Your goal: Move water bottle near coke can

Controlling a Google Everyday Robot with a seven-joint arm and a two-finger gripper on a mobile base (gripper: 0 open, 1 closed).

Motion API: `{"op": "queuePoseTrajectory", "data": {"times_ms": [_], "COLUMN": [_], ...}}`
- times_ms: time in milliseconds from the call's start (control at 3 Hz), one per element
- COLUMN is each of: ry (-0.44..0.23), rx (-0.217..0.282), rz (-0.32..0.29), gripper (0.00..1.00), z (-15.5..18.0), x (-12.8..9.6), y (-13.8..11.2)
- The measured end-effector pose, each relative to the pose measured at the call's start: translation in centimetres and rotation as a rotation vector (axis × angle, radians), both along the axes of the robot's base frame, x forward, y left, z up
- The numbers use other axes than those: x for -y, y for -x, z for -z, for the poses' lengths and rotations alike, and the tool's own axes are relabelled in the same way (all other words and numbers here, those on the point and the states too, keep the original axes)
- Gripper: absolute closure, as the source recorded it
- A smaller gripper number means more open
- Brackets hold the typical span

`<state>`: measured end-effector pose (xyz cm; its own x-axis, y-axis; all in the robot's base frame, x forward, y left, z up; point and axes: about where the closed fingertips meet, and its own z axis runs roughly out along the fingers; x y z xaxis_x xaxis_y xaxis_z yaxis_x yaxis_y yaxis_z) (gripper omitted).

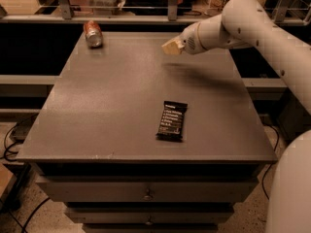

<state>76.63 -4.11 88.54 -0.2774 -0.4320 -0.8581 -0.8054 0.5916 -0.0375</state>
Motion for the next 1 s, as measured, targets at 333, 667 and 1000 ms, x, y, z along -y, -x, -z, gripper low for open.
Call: {"op": "queuePoseTrajectory", "data": {"times_ms": [333,667,1000], "ry": [0.034,0.031,0.031], "rx": [-0.024,-0.027,-0.029], "rz": [-0.087,-0.085,-0.089], "gripper": [0.85,0.62,0.38], "z": [0.49,0.66,0.85], "x": [-2.87,-2.9,-3.15], "y": [2.0,1.88,1.88]}}
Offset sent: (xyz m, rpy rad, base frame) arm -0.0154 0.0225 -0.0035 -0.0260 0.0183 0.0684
